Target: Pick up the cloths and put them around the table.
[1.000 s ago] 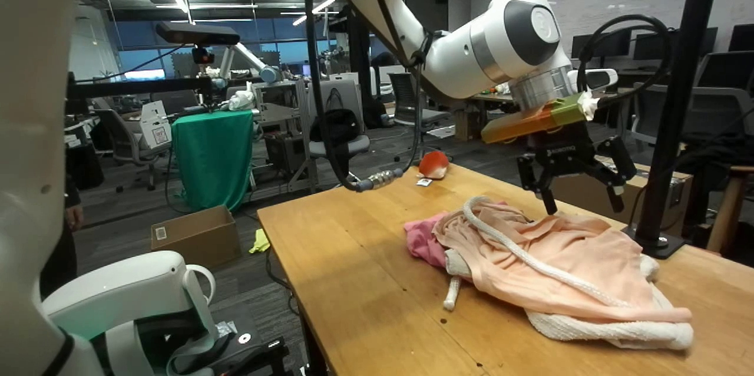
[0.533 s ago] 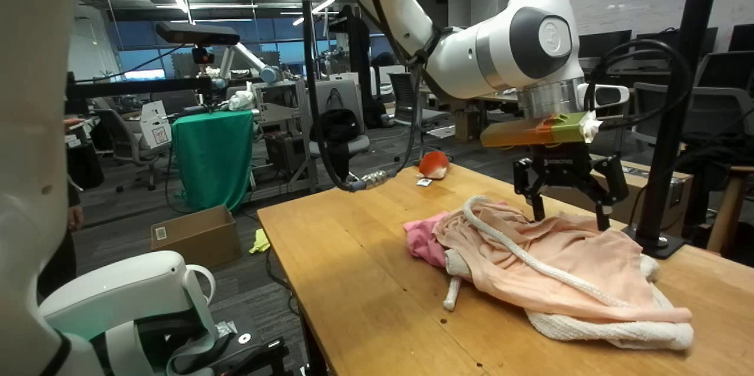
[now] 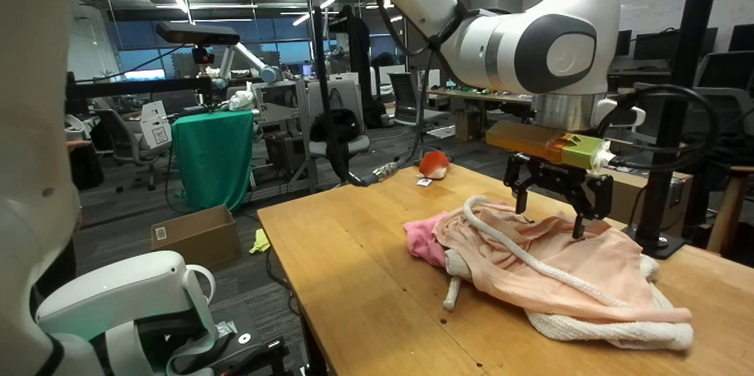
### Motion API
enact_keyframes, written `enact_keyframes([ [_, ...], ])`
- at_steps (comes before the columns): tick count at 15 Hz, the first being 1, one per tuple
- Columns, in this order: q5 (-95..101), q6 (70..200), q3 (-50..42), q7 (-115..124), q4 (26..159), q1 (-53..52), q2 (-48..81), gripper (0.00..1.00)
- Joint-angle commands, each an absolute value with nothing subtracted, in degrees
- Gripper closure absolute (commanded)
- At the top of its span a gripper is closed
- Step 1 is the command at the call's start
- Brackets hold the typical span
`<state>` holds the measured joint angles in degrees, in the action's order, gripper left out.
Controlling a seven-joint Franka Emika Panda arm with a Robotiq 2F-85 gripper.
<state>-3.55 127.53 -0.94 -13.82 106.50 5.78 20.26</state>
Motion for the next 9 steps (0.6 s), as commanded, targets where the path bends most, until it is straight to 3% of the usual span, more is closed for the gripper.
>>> enact_keyframes([
  [1,-6.0,127.0,-0.4,-16.7,106.6,7.4,21.1,0.0],
  [9,-5.2,126.8,-0.2,-17.8,106.5,7.6,23.3,0.0],
])
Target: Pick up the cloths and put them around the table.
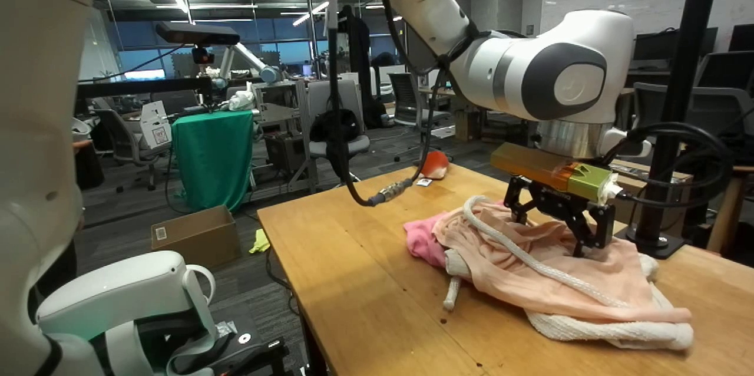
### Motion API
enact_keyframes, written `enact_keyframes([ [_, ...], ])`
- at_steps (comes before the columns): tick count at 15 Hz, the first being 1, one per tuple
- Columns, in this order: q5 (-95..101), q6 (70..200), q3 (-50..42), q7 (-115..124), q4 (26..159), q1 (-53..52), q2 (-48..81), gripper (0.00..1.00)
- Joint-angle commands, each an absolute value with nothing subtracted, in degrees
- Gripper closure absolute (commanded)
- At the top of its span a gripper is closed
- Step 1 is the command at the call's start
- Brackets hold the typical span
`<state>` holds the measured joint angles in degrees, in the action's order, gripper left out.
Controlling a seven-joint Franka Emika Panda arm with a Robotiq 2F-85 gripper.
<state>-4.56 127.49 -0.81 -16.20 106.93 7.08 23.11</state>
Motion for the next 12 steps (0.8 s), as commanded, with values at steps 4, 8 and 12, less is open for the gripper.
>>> enact_keyframes([
  [4,-5.2,127.5,-0.2,-17.6,106.8,7.6,22.6,0.34],
  [8,-4.9,127.6,-0.4,-17.3,107.2,7.5,21.3,0.65],
  [12,-4.7,128.3,-0.6,-17.0,107.7,7.3,19.9,0.95],
])
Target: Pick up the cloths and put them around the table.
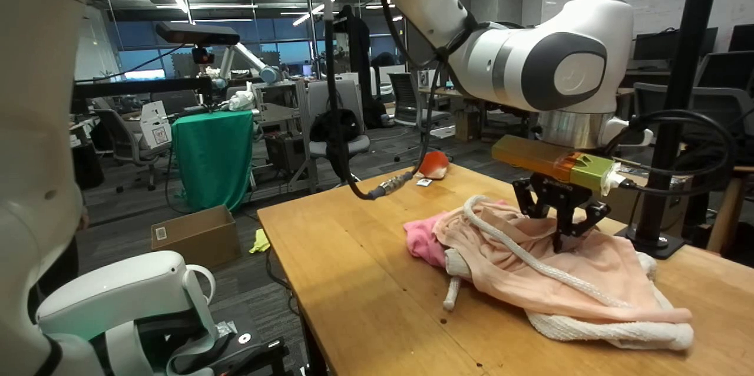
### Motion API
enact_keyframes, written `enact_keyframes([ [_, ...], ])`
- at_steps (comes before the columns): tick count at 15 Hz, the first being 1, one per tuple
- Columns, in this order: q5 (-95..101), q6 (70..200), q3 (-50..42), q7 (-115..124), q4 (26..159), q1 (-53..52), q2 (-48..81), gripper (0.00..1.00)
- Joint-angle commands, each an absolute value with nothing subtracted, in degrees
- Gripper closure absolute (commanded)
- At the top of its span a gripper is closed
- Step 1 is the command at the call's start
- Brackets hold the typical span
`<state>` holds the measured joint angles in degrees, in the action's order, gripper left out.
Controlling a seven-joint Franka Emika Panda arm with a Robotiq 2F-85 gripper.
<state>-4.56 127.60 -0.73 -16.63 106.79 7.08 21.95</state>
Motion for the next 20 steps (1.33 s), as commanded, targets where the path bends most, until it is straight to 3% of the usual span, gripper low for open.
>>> enact_keyframes([
  [1,-4.8,128.5,-0.6,-16.8,107.9,7.3,19.6,0.98],
  [10,-2.2,135.4,-2.5,-12.8,111.1,6.5,12.3,0.95],
  [20,16.7,146.0,-5.2,9.2,113.8,5.6,-2.9,0.95],
])
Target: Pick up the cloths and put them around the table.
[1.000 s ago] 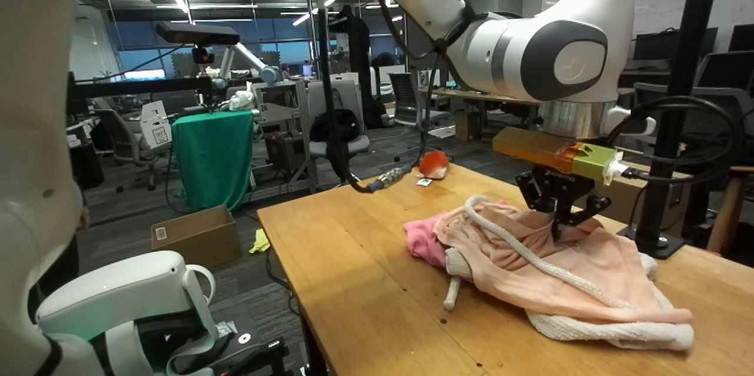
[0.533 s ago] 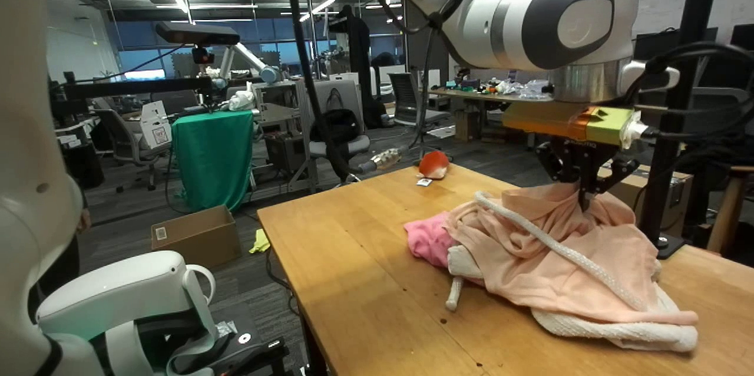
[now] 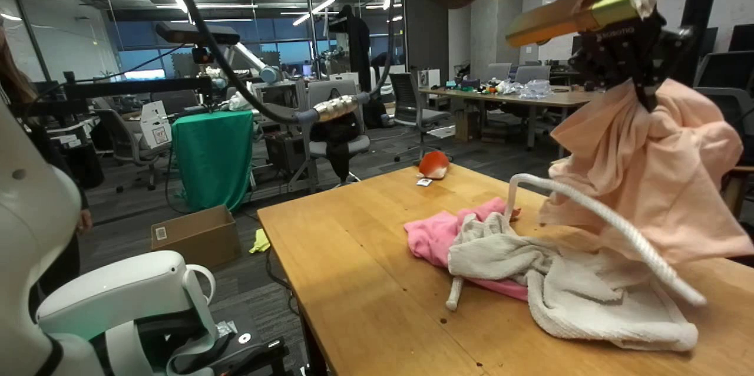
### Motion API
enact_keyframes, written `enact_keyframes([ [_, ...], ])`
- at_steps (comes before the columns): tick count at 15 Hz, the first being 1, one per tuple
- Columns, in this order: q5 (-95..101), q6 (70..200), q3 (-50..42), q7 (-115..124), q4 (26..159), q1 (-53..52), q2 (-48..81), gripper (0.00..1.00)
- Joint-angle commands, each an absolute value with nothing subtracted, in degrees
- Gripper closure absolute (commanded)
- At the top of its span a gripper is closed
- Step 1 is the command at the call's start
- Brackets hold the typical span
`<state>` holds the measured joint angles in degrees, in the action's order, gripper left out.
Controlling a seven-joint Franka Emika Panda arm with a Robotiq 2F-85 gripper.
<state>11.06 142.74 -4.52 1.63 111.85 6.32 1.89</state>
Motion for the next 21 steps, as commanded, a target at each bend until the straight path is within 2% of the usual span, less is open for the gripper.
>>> enact_keyframes([
  [1,19.1,146.8,-5.0,12.0,113.8,5.9,-3.8,0.95],
  [9,29.8,145.6,-2.2,24.6,112.2,6.9,-8.7,0.95],
  [14,15.5,140.7,-2.2,10.7,114.5,3.8,-10.3,0.96],
  [21,-2.7,124.1,-2.4,-10.9,115.9,-0.9,-13.9,0.95],
])
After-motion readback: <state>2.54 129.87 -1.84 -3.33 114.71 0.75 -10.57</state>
